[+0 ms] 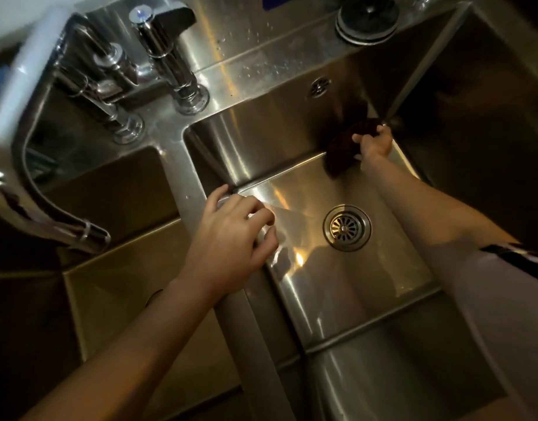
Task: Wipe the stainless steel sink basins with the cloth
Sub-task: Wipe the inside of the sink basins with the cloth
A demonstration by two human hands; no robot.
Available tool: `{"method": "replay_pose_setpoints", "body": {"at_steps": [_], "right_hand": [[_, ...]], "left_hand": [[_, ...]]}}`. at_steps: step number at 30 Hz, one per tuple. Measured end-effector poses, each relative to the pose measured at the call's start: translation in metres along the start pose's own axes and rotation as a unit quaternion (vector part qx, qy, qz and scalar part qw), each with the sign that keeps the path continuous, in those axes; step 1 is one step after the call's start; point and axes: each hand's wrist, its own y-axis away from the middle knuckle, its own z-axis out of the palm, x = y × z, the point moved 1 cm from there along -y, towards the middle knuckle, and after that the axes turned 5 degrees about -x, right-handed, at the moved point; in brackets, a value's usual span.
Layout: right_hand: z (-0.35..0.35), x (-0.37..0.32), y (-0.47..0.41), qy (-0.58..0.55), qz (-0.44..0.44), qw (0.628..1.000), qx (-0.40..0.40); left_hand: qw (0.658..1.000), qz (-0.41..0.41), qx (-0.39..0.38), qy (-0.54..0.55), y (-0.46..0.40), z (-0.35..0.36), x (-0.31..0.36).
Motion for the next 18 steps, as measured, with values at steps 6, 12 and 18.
{"method": "replay_pose_setpoints", "body": {"at_steps": [6, 12, 18], "right_hand": [[-0.006, -0.034, 0.024, -0.010, -0.084, 0.996, 0.004], [-0.022, -0.085, 0.056, -0.073, -0.155, 0.982, -0.076], [-0.020, -0.087, 0.049, -0.075, -0.137, 0.983, -0.101]], "left_hand": [[1.000, 0.007, -0.010, -0.007, 0.001, -0.002, 0.002], [1.000, 0.006, -0.004, -0.008, 0.000, -0.003, 0.003], [1.000, 0.011, -0.007, -0.015, 0.001, 0.000, 0.004]]}}
